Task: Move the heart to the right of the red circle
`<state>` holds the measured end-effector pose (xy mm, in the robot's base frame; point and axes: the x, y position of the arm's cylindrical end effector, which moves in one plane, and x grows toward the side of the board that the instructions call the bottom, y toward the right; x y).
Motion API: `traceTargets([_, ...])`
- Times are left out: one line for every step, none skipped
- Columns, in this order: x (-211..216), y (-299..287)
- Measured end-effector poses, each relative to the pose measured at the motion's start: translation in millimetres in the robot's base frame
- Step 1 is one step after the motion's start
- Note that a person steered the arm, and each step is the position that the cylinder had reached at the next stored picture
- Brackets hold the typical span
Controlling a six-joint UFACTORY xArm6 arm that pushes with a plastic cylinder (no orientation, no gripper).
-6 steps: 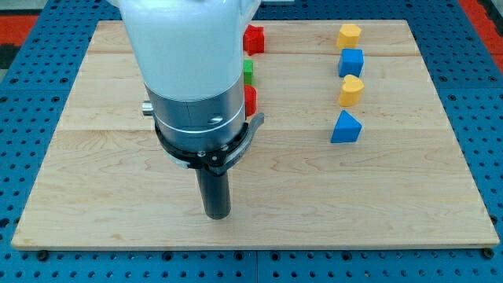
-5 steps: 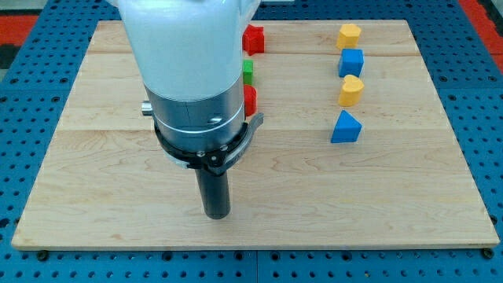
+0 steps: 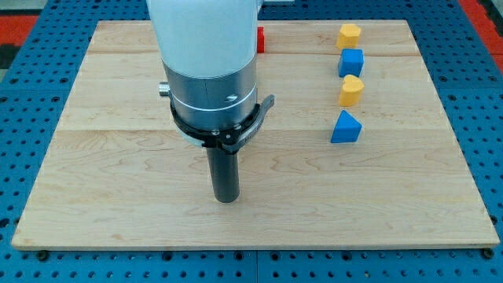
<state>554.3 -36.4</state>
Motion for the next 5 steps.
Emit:
traceTargets([-1.8, 0.0])
traceTargets([-5.9, 0.0])
traceTargets([-8.9, 0.0])
traceTargets([-9.6, 0.0])
traceTargets([-9.6, 0.0])
